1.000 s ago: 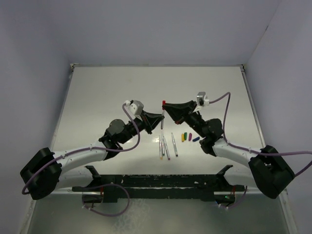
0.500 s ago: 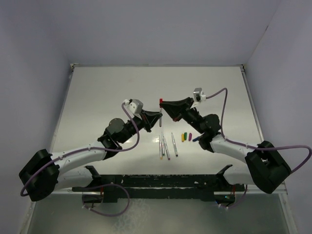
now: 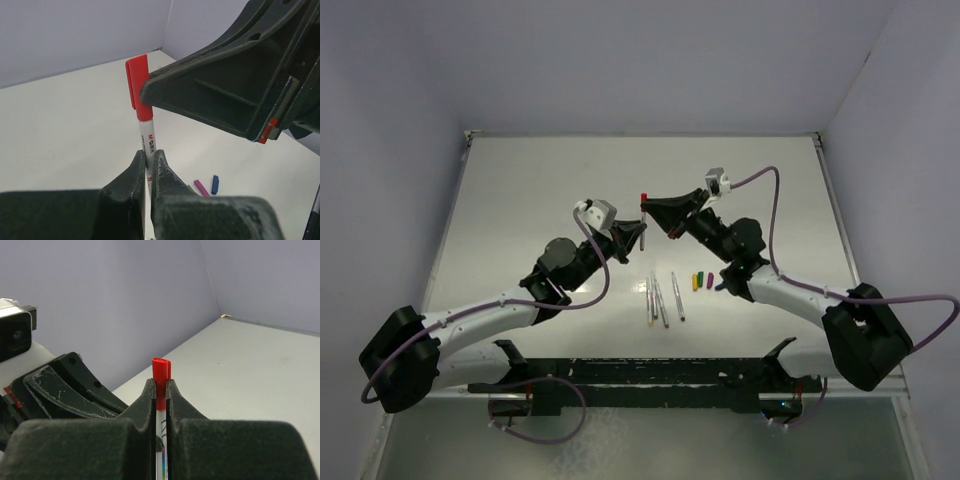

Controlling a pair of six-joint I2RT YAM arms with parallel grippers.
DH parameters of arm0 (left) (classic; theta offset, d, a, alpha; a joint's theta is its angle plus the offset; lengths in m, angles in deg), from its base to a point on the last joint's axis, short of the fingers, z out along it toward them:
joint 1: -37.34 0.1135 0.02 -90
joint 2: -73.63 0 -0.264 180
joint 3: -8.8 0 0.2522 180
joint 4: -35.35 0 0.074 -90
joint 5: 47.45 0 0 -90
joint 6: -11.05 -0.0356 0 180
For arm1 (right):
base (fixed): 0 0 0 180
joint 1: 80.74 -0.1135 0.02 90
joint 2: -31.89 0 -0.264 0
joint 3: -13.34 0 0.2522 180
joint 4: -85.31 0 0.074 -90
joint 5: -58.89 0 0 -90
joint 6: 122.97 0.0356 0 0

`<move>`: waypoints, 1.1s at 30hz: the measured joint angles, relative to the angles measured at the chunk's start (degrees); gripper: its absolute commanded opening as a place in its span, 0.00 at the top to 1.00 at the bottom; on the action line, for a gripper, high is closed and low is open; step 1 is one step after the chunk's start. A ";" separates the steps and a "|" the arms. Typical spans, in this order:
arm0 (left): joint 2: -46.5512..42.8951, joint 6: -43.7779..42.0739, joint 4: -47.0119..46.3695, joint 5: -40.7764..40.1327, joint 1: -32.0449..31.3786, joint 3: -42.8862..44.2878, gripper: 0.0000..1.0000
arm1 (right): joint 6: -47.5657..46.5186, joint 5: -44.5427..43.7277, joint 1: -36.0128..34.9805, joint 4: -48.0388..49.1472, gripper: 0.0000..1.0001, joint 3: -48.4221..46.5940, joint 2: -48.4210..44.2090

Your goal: Insert the pens into the pen caps

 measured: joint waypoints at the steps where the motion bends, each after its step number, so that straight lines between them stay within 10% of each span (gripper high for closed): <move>1: 0.00 -0.37 0.52 -0.17 0.15 0.13 1.00 | -0.11 0.04 0.00 -0.39 1.00 -0.42 0.55; 33: -0.59 -3.78 5.55 -7.78 1.44 1.27 1.00 | -4.09 2.12 -0.55 -12.85 1.00 -11.15 5.64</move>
